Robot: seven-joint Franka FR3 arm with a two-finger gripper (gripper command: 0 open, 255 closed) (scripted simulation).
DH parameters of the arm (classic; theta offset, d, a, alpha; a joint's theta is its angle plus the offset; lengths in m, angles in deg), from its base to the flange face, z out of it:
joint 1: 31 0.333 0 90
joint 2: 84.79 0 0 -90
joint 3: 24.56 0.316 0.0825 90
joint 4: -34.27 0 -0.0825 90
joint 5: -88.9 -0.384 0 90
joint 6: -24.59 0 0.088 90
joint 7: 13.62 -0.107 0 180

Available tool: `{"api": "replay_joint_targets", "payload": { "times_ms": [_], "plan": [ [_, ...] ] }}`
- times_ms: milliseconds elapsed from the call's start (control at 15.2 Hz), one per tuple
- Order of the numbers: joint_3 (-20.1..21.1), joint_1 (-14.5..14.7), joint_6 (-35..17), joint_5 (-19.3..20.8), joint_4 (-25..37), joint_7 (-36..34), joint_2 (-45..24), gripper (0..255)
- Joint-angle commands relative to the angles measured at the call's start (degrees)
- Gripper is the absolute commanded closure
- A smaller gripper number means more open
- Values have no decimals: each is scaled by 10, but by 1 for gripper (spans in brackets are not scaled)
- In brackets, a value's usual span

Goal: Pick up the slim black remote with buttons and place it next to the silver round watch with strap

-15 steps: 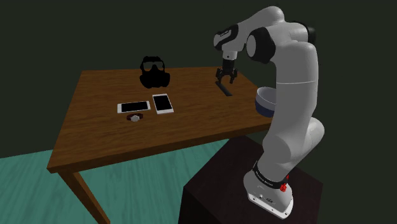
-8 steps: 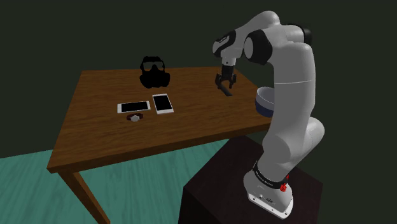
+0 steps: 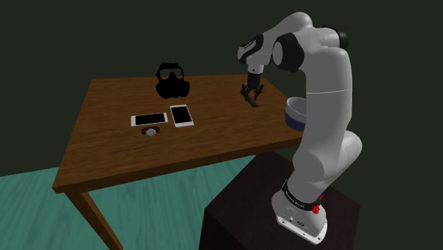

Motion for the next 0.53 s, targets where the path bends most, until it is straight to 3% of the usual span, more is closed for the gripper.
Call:
{"api": "replay_joint_targets", "payload": {
  "times_ms": [0, 462],
  "plan": [
    [1, 0, 0, -2, -1, 0, -1, 255],
    [4, 3, 3, -5, 9, -6, -9, 255]
  ]
}}
